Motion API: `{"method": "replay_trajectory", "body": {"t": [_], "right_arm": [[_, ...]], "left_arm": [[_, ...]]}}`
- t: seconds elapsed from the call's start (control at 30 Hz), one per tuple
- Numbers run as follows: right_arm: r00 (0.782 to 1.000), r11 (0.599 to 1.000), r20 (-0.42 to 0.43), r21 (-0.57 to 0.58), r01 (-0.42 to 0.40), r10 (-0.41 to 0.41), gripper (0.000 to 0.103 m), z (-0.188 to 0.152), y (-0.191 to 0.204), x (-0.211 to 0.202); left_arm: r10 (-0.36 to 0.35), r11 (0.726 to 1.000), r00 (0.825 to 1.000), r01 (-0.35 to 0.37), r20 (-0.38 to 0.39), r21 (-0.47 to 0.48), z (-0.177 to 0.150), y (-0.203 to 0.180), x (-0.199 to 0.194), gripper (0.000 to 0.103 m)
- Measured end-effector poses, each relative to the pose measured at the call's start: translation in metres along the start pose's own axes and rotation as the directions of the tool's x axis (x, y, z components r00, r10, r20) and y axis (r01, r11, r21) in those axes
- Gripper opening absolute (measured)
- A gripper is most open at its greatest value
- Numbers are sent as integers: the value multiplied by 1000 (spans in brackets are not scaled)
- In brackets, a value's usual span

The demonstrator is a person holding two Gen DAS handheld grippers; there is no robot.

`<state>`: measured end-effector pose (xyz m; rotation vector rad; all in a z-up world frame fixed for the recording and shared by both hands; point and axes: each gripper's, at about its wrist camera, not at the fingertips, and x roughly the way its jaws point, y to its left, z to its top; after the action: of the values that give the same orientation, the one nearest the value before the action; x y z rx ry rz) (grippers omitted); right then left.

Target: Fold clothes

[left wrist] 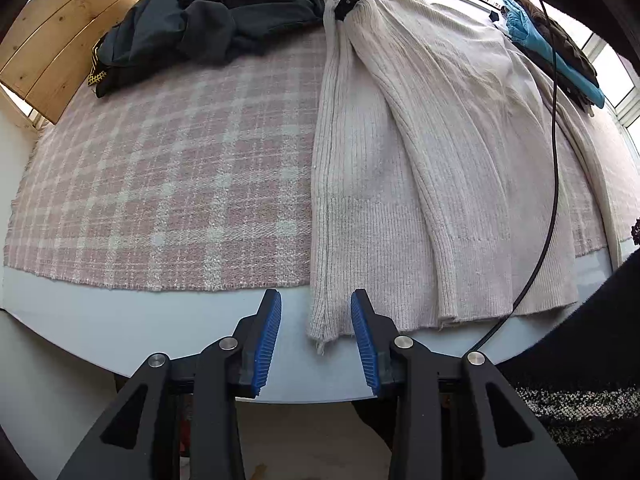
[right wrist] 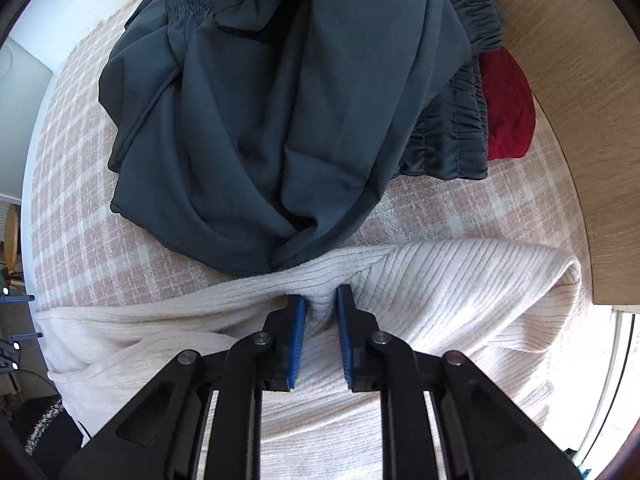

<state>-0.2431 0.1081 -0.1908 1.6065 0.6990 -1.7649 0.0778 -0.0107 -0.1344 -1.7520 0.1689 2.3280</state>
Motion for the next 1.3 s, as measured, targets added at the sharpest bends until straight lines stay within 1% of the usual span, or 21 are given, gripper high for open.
{"method": "replay_trajectory", "body": {"t": [0.07, 0.17, 0.2, 0.27, 0.4, 0.43, 0.5, 0.6, 0.67, 0.7, 0.73, 0.8, 0.87, 0.9, 1.0, 1.07, 1.1, 1.13, 1.2, 1.27, 1.3], "right_arm": [[1000, 999, 12, 35, -28, 27, 11, -2, -6, -3], [998, 997, 39, 57, -42, 39, 9, -5, -6, -10], [998, 997, 49, 63, -46, 43, 8, -6, -6, -13], [994, 993, 87, 92, -79, 71, 8, -5, -7, -24], [971, 970, 165, 147, -195, 171, 8, 0, -14, -46], [962, 959, 183, 166, -231, 200, 8, 2, -18, -48], [942, 928, 216, 217, -301, 255, 8, 5, -28, -48], [908, 859, 264, 318, -401, 326, 8, 7, -51, -39], [902, 810, 237, 401, -429, 361, 8, 3, -66, -18], [885, 775, 253, 429, -465, 392, 8, 1, -71, -14], [869, 757, 283, 428, -493, 406, 8, 0, -72, -16], [916, 839, 244, 378, -392, 318, 8, 4, -61, -17], [941, 875, 204, 356, -328, 270, 8, 6, -54, -13], [939, 873, 210, 357, -332, 271, 8, 7, -53, -15], [941, 882, 210, 341, -325, 265, 8, 7, -47, -20], [947, 892, 200, 331, -308, 252, 8, 6, -44, -23], [947, 893, 201, 330, -307, 251, 8, 4, -43, -25], [947, 893, 202, 329, -307, 251, 8, 2, -43, -27], [942, 889, 211, 329, -320, 262, 8, -3, -44, -34], [936, 883, 221, 328, -337, 275, 8, -9, -46, -40], [932, 878, 227, 330, -347, 283, 8, -12, -48, -42]], "left_arm": [[-9, 1000, 1000, 9, 5, 7, 4, -2, 4, 37], [-66, 998, 998, 66, 0, 19, 7, -5, 12, 34], [-76, 997, 997, 76, 5, 28, 7, -11, 13, 28], [-100, 994, 995, 100, 1, 34, 9, -17, 13, 9], [-128, 992, 992, 128, 7, 20, 9, -17, 4, 7], [-126, 992, 992, 126, 25, 4, 9, -4, -6, 7], [-122, 992, 991, 123, 62, -27, 8, 20, -26, 6], [-103, 992, 991, 109, 91, -65, -1, 43, -36, 6], [-99, 990, 991, 107, 87, -91, -1, 55, -33, 6], [-111, 988, 989, 120, 93, -95, -3, 57, -33, 6], [-118, 987, 989, 127, 87, -98, -11, 62, -27, 6], [-107, 989, 992, 113, 64, -100, -22, 67, -16, 6], [-45, 990, 999, 48, 24, -129, -32, 79, -1, 1], [-30, 989, 999, 31, 13, -147, -28, 83, 1, 0], [-51, 981, 996, 63, 74, -182, -31, 89, -11, 1], [-90, 976, 990, 109, 105, -187, -30, 88, -17, 18], [-110, 977, 988, 128, 106, -173, -27, 85, -17, 42], [-102, 981, 990, 117, 99, -154, -22, 81, -14, 62], [-98, 988, 992, 106, 74, -116, -12, 73, -5, 63], [-126, 987, 991, 130, 44, -92, -7, 67, 7, 50], [-142, 986, 989, 144, 31, -81, -6, 65, 12, 31]]}}
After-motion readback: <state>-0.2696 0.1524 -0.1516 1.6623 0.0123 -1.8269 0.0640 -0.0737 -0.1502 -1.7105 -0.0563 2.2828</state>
